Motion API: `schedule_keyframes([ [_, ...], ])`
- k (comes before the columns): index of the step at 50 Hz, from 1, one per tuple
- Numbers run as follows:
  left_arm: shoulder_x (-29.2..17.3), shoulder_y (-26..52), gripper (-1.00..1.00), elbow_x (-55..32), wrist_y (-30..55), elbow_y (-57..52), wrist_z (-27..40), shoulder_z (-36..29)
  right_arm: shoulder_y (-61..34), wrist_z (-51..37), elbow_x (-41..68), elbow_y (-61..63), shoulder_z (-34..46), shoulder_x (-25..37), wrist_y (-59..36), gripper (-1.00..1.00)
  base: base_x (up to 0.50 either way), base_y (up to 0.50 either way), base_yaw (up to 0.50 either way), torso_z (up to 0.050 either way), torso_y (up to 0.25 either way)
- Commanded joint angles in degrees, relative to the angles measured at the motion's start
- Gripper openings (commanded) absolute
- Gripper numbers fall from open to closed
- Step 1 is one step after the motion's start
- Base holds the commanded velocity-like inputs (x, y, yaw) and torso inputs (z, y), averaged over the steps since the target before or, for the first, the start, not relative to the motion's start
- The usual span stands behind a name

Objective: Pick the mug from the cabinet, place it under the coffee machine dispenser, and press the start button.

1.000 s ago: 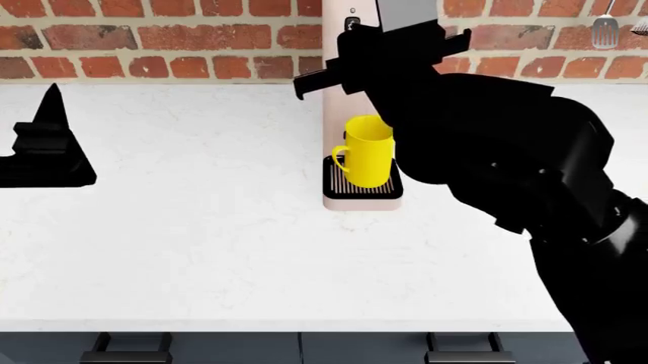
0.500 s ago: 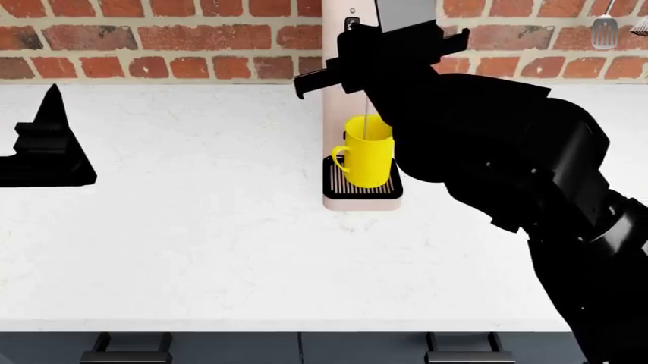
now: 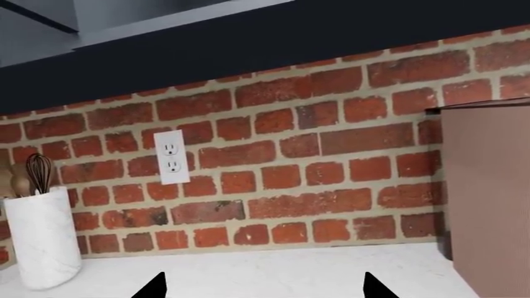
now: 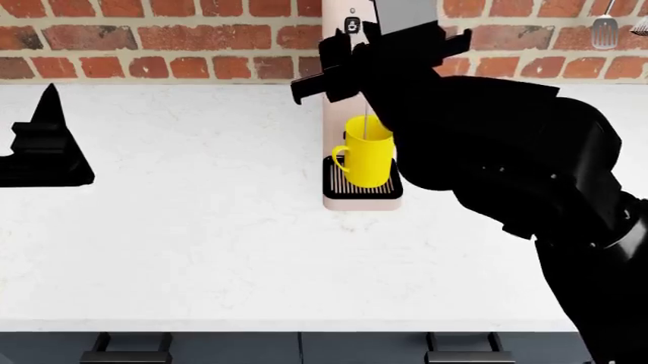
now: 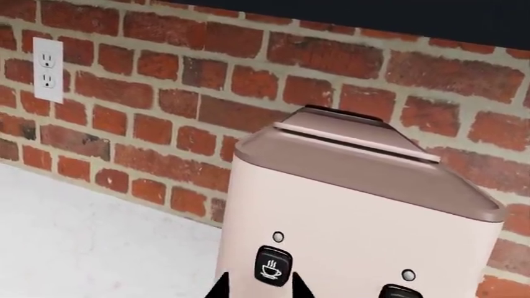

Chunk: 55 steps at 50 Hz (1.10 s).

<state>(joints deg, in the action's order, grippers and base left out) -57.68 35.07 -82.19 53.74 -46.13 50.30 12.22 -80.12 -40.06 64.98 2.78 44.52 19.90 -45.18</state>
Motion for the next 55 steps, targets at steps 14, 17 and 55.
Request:
schedule_keyframes([
  [14,0.27,1.57,1.00,-0.62,1.12,-2.82,5.17,-2.76,-4.23,-24.69,23.61,24.07,-4.14,2.87,-13.39,1.00,0.00,0.00,0.00,0.000,0.000],
  [17,0.43,3.40,1.00,-2.54,1.59,-4.28,8.42,-4.10,-4.74,-26.59,25.53,26.48,-4.35,3.29,-13.79,1.00,0.00,0.00,0.00,0.000,0.000],
  [55,-0.14,11.45,1.00,-16.52,0.85,-12.56,22.94,-10.11,-8.91,-33.47,34.73,41.17,-6.24,8.92,-13.91,1.00,0.00,0.00,0.00,0.000,0.000],
])
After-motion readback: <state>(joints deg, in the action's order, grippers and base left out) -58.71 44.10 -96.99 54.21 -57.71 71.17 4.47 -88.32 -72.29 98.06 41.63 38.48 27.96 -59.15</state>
